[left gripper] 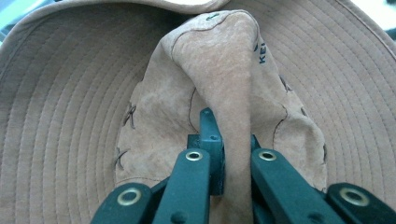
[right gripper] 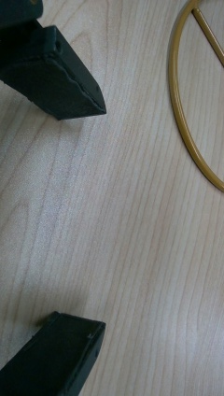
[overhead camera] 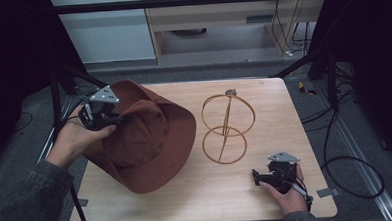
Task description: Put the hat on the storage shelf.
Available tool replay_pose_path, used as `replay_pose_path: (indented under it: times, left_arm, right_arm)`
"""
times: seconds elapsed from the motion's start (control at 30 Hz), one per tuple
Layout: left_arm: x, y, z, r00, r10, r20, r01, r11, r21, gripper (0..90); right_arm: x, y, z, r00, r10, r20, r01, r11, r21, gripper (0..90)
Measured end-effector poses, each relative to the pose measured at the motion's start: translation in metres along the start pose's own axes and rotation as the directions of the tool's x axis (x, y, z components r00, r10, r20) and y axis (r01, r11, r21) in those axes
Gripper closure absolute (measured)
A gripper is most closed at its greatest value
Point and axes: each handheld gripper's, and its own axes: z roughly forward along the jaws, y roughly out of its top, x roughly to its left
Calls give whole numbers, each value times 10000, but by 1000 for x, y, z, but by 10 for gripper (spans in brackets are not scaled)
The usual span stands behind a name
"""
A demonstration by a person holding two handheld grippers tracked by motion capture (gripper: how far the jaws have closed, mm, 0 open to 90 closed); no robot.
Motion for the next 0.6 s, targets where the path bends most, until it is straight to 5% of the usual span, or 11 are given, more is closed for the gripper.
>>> replay_pose_path:
  times: [0.33,0.6]
  left_arm:
    - [2,18,-20,9995,-286,-104,278,9972,-701,880]
    - [-6,42,-25,9998,139,-136,-150,9960,-885,880]
  right_arm:
    - [0,0,0,10000,2,1,-2,10000,0,6]
    - [0,0,0,10000,-4,-21,4,10000,16,6]
